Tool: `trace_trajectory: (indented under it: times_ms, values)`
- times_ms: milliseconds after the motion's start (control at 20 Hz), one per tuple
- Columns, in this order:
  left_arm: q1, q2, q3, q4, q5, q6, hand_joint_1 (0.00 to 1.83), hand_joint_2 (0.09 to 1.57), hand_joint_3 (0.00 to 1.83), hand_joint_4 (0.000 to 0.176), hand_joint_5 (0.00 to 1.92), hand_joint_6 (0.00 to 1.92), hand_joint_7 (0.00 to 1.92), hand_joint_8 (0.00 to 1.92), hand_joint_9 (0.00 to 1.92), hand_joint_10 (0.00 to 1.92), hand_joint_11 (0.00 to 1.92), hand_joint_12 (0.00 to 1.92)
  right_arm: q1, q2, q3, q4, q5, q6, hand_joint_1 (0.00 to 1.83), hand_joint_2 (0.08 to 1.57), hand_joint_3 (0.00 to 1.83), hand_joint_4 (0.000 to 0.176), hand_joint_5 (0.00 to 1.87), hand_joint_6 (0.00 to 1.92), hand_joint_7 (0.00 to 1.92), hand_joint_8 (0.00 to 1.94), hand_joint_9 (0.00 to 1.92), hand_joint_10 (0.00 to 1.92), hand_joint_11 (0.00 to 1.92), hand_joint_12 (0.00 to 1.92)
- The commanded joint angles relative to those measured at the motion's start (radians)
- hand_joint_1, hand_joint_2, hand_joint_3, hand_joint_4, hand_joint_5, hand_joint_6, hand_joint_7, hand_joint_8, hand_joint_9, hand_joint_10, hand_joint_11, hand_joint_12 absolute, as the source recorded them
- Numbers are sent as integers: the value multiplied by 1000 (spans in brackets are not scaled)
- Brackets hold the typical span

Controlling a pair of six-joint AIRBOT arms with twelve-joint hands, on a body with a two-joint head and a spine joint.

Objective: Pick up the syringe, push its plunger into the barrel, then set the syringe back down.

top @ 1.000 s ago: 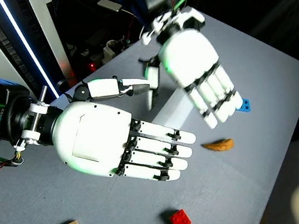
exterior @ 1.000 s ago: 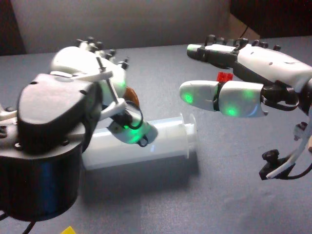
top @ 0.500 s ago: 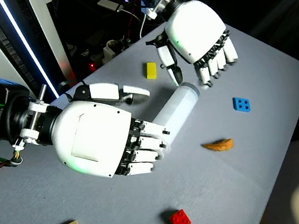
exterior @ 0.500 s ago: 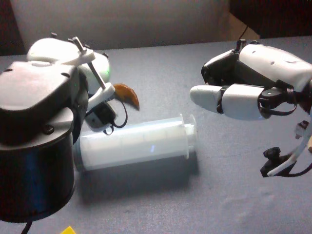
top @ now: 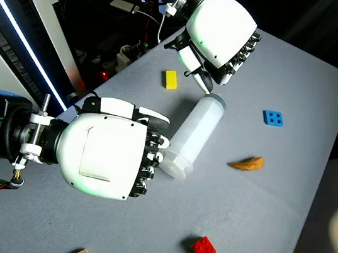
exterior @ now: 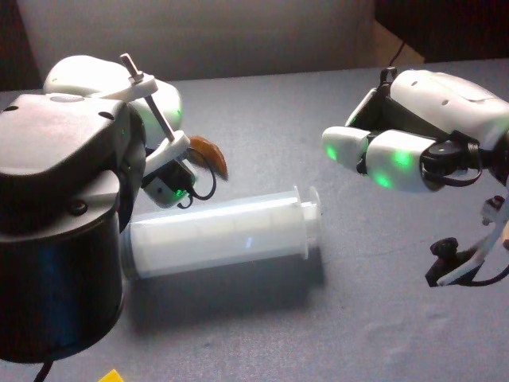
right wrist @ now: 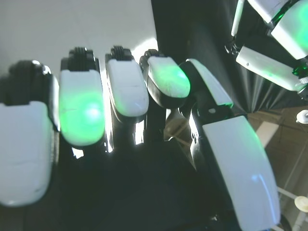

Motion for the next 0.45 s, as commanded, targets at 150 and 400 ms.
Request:
trace_trajectory:
  times_ms: [150,400]
  values:
    - [-16,6,-12,92,-25,9,446,1420,0,0,1211,1921,1351,1921,1385,1921,1471,1921,0,6,-7,-38,104,7,291,1489,1,0,1202,1921,1356,1941,1503,1921,1721,1921]
    - [-25,6,-17,92,-25,11,487,1402,0,0,1205,1921,1344,1921,1380,1921,1462,1921,0,6,-8,-40,110,9,300,1479,0,0,1193,1921,1347,1941,1496,1921,1716,1921]
